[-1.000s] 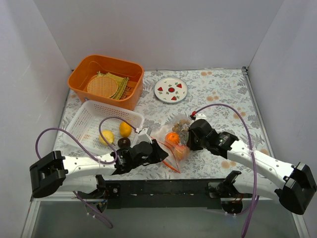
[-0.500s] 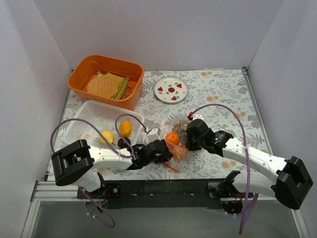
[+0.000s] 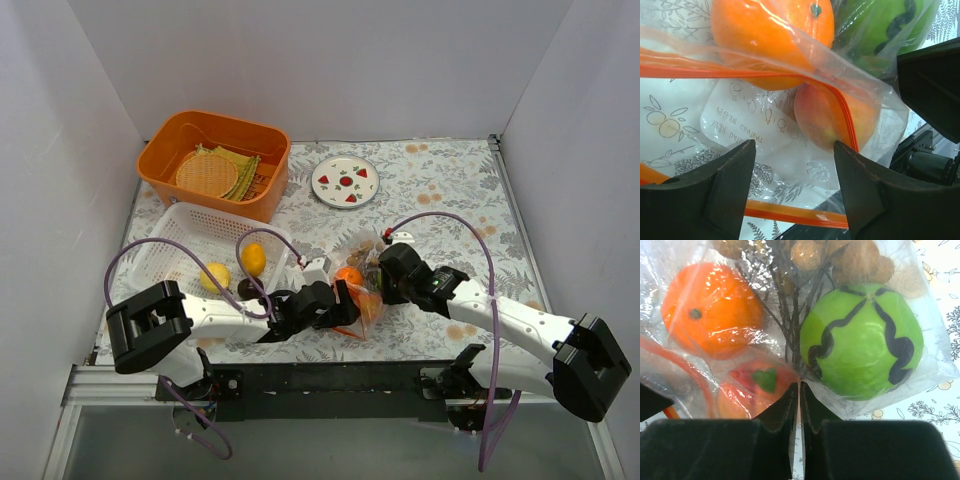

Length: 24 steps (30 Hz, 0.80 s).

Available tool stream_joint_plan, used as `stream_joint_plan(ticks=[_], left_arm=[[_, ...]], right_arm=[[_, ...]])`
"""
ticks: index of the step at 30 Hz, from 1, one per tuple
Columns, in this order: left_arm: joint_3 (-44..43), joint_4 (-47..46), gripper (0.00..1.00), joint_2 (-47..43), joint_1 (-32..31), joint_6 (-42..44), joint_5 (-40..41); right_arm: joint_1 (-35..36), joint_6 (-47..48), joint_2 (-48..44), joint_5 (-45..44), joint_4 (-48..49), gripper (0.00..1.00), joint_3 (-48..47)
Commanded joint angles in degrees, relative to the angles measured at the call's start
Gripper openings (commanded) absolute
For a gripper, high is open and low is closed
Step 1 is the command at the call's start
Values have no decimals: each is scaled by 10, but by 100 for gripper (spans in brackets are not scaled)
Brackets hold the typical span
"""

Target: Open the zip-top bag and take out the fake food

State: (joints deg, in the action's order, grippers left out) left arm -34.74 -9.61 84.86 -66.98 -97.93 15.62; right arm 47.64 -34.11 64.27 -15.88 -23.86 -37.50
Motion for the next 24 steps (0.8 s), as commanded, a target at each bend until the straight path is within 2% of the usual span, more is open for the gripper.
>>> stream_joint_plan(ticks=[1,12,20,24], left_arm=[[20,-76,65,-37,-2,-9,-1],[31,-109,73,-31,-9,-15,-19],[-42,-1,75,24,-11,-19,2],[-66,33,82,47,-16,-18,17]], right_arm=[[8,-10,4,36,6,13,15],[8,-12,0,52,20,11,18],[11,-12,-3,73,29,9,21],[19,-13,0,95,51,9,24]])
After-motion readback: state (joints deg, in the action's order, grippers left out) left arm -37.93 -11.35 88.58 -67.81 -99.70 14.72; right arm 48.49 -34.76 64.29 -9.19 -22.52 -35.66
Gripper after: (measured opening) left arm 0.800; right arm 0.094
